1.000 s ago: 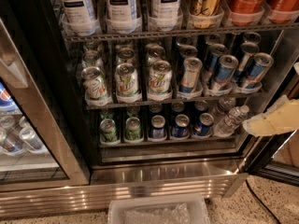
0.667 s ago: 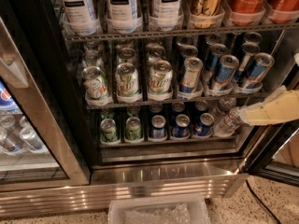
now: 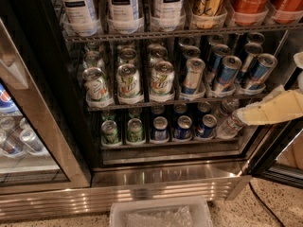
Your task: Pick coke can from top shelf of fridge
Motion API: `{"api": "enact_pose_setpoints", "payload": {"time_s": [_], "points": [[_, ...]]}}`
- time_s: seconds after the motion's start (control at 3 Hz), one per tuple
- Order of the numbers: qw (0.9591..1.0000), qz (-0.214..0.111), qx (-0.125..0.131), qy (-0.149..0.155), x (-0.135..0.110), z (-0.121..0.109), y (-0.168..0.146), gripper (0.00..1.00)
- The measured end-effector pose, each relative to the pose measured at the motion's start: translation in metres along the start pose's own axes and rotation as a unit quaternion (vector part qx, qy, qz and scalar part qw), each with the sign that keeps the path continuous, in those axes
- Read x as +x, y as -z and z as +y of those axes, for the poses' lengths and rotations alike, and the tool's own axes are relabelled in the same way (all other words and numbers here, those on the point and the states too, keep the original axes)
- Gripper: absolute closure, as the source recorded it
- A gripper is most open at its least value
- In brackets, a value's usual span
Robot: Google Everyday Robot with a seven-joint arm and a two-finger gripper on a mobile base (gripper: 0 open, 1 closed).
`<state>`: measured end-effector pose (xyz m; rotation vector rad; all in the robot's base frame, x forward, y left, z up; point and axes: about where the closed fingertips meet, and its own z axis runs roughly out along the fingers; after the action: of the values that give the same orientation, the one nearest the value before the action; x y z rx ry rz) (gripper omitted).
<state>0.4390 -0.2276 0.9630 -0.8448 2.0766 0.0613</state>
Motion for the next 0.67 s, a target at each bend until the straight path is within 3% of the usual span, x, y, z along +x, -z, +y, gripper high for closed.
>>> {"api": "enact_pose_setpoints", "payload": {"time_s": [0.33,0.67], "points": [[0.9987,-0.043,0.017,-0.022,-0.008,0.005,-0.009,0.00],[0.9919,-0.102,0.064,-0.039,-0.020,-0.006,-0.010,0.00]]}}
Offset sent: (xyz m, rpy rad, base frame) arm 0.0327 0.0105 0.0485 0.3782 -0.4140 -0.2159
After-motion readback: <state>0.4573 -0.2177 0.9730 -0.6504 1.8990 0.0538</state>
